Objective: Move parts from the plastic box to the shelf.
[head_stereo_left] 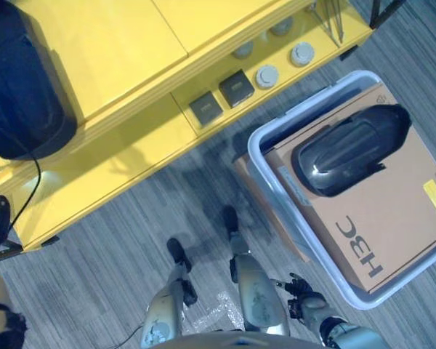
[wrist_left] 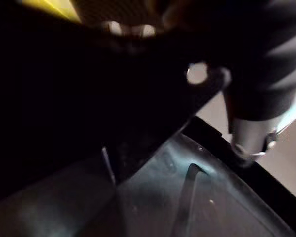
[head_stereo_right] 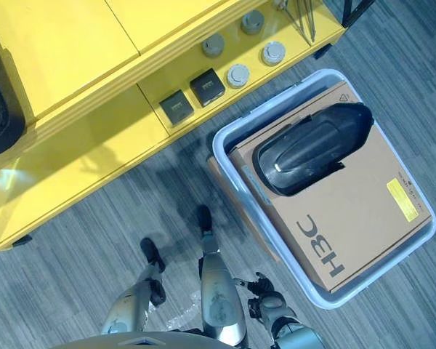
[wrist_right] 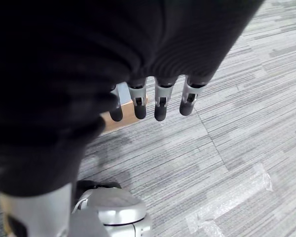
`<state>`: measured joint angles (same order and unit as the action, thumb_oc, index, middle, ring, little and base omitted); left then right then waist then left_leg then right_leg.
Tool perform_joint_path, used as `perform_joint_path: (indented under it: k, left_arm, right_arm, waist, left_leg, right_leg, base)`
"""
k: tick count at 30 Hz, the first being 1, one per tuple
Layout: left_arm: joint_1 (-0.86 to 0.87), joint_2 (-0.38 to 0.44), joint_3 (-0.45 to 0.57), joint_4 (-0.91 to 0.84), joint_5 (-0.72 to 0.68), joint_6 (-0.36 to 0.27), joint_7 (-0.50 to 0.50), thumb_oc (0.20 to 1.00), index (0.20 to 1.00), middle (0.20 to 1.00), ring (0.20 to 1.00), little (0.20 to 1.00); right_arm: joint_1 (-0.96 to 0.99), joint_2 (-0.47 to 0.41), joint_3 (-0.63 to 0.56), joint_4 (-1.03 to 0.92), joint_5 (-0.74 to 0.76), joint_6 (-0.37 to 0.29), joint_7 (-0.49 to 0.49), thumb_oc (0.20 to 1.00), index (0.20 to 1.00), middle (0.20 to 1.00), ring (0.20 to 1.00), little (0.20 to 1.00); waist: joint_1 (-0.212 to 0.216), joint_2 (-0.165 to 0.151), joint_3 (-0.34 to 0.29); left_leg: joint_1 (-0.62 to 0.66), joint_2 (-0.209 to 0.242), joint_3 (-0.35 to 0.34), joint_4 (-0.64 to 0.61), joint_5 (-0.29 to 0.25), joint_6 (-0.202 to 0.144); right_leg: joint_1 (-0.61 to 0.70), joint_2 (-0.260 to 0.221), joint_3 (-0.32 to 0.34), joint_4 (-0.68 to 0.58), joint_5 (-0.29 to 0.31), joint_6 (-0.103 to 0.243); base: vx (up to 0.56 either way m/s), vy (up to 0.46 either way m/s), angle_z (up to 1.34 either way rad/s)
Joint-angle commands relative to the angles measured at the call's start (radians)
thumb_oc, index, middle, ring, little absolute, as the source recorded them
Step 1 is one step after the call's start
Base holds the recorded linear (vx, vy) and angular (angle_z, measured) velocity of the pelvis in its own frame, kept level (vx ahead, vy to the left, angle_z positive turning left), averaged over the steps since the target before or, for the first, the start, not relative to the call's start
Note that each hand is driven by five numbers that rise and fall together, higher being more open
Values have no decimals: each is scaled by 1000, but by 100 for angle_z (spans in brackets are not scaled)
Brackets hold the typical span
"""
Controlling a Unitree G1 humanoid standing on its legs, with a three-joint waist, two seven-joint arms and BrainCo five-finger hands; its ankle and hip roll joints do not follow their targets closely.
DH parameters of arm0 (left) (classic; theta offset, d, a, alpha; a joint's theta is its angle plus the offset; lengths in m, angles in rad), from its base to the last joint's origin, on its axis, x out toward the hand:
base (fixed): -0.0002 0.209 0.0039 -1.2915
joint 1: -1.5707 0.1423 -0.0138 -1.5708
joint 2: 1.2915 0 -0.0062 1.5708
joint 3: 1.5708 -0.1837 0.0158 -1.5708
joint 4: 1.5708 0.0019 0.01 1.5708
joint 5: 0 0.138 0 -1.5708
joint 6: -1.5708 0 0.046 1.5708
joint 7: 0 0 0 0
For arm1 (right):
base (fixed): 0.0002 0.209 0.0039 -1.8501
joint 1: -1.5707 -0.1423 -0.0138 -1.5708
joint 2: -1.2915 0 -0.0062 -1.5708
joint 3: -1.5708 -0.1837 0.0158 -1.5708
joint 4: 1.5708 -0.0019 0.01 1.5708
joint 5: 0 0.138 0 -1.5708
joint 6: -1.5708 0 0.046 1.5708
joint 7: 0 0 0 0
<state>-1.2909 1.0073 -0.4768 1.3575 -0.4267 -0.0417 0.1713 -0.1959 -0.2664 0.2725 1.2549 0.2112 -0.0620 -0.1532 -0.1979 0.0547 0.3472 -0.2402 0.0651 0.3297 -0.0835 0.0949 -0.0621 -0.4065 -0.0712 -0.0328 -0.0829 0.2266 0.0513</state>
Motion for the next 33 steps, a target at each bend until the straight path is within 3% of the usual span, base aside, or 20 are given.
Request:
perform_joint_path:
  k: [1,8,16,18,20,23,24,25,27,28,29,30,31,33]
  left_arm:
    - [-98,18,-16,65,24,-12,31,1000,1000,1000,1000,1000]
    - [-99,-18,26,22,-45,-32,55,1000,1000,1000,1000,1000]
    - [-24,21,89,-137,-5,-93,152,1000,1000,1000,1000,1000]
    - [69,25,117,-347,59,-135,205,1000,1000,1000,1000,1000]
    - [176,12,170,-555,99,-167,251,1000,1000,1000,1000,1000]
    - [477,-79,364,-911,135,-226,292,1000,1000,1000,1000,1000]
    - [494,-83,377,-923,140,-221,293,1000,1000,1000,1000,1000]
    - [687,-220,475,-1136,133,-263,263,1000,1000,1000,1000,1000]
    - [829,-328,514,-1305,166,-272,213,1000,1000,1000,1000,1000]
    - [833,-329,517,-1308,166,-270,213,947,947,947,947,947]
    - [960,-430,517,-1453,123,-292,116,507,507,507,507,507]
    - [1009,-442,529,-1474,103,-286,85,297,297,297,297,297]
    - [1092,-493,517,-1582,87,-282,36,200,200,200,200,200]
    - [1140,-506,516,-1619,83,-263,13,200,200,200,200,200]
  right_arm:
    - [-1,-9,41,49,25,18,-1,1000,1000,1000,1000,1000]
    - [14,-19,26,55,12,29,-4,1000,1000,1000,1000,1000]
    - [113,-54,-169,-94,206,-84,-7,1000,1000,1000,1000,1000]
    - [159,-79,-167,-98,138,-85,18,1000,1000,1000,1000,1000]
    - [169,-73,-190,-83,135,-79,17,1000,1000,1000,1000,1000]
    - [200,-46,-217,-60,124,-67,27,1000,1000,1000,1000,1000]
    - [202,-50,-214,-61,123,-67,28,1000,1000,1000,1000,1000]
    - [226,-27,-228,-47,121,-59,32,1000,1000,1000,1000,1000]
    - [235,-6,-246,-27,127,-55,42,1000,1000,1000,1000,1000]
    - [236,-7,-245,-27,127,-55,42,1000,1000,1000,1000,1000]
    - [246,21,-245,-14,121,-47,61,1000,1000,1000,1000,1000]
    - [249,24,-240,-6,113,-44,66,1000,1000,1000,1000,1000]
    - [245,42,-214,16,79,-32,87,1000,1000,1000,1000,1000]
    - [246,44,-207,16,70,-35,88,1000,1000,1000,1000,1000]
  waist:
    - [-6,18,-26]
    - [1,31,-55]
    - [-10,51,-148]
    - [1,41,-214]
    - [14,26,-239]
    - [36,-6,-269]
    - [33,-3,-271]
    - [42,-19,-284]
    - [50,-33,-292]
    - [48,-32,-293]
    - [59,-44,-296]
    - [60,-44,-301]
    - [72,-48,-297]
    - [75,-48,-298]
  left_leg:
    - [4,94,-76,-4,38,-88]
    - [54,95,-85,-4,27,-88]
    - [206,89,-75,-4,-12,-82]
    - [262,83,-76,-4,-30,-75]
    - [285,84,-86,-4,-37,-72]
    - [317,88,-100,-4,-49,-70]
    - [319,88,-100,-4,-50,-70]
    - [334,89,-108,-4,-56,-68]
    - [342,91,-115,-4,-64,-66]
    - [342,91,-115,-4,-64,-67]
    - [345,91,-116,-4,-68,-64]
    - [348,91,-114,-4,-69,-63]
    - [347,89,-119,-4,-71,-59]
    - [346,89,-120,-4,-71,-57]
  right_leg:
    - [49,-76,2,-3,-36,119]
    - [110,-79,-13,-2,-55,117]
    - [259,-86,-42,14,-105,123]
    - [316,-92,-61,25,-128,129]
    - [340,-95,-70,31,-139,129]
    - [382,-95,-89,40,-162,124]
    - [384,-95,-90,40,-163,124]
    - [411,-97,-103,40,-172,120]
    - [431,-99,-112,39,-179,117]
    - [432,-99,-113,39,-179,117]
    - [440,-101,-121,38,-180,113]
    - [445,-102,-122,35,-179,113]
    - [447,-105,-126,34,-177,111]
    - [448,-104,-126,36,-177,110]
  base:
    - [0,0,0]
    - [13,7,1]
    - [54,54,10]
    - [42,42,8]
    - [17,-3,10]
    - [11,-24,15]
    - [11,-18,16]
    - [7,-9,23]
    - [13,-8,23]
    - [-5,8,19]
    - [-9,13,21]
    - [-26,25,24]
    - [-11,17,20]
    - [-16,6,8]
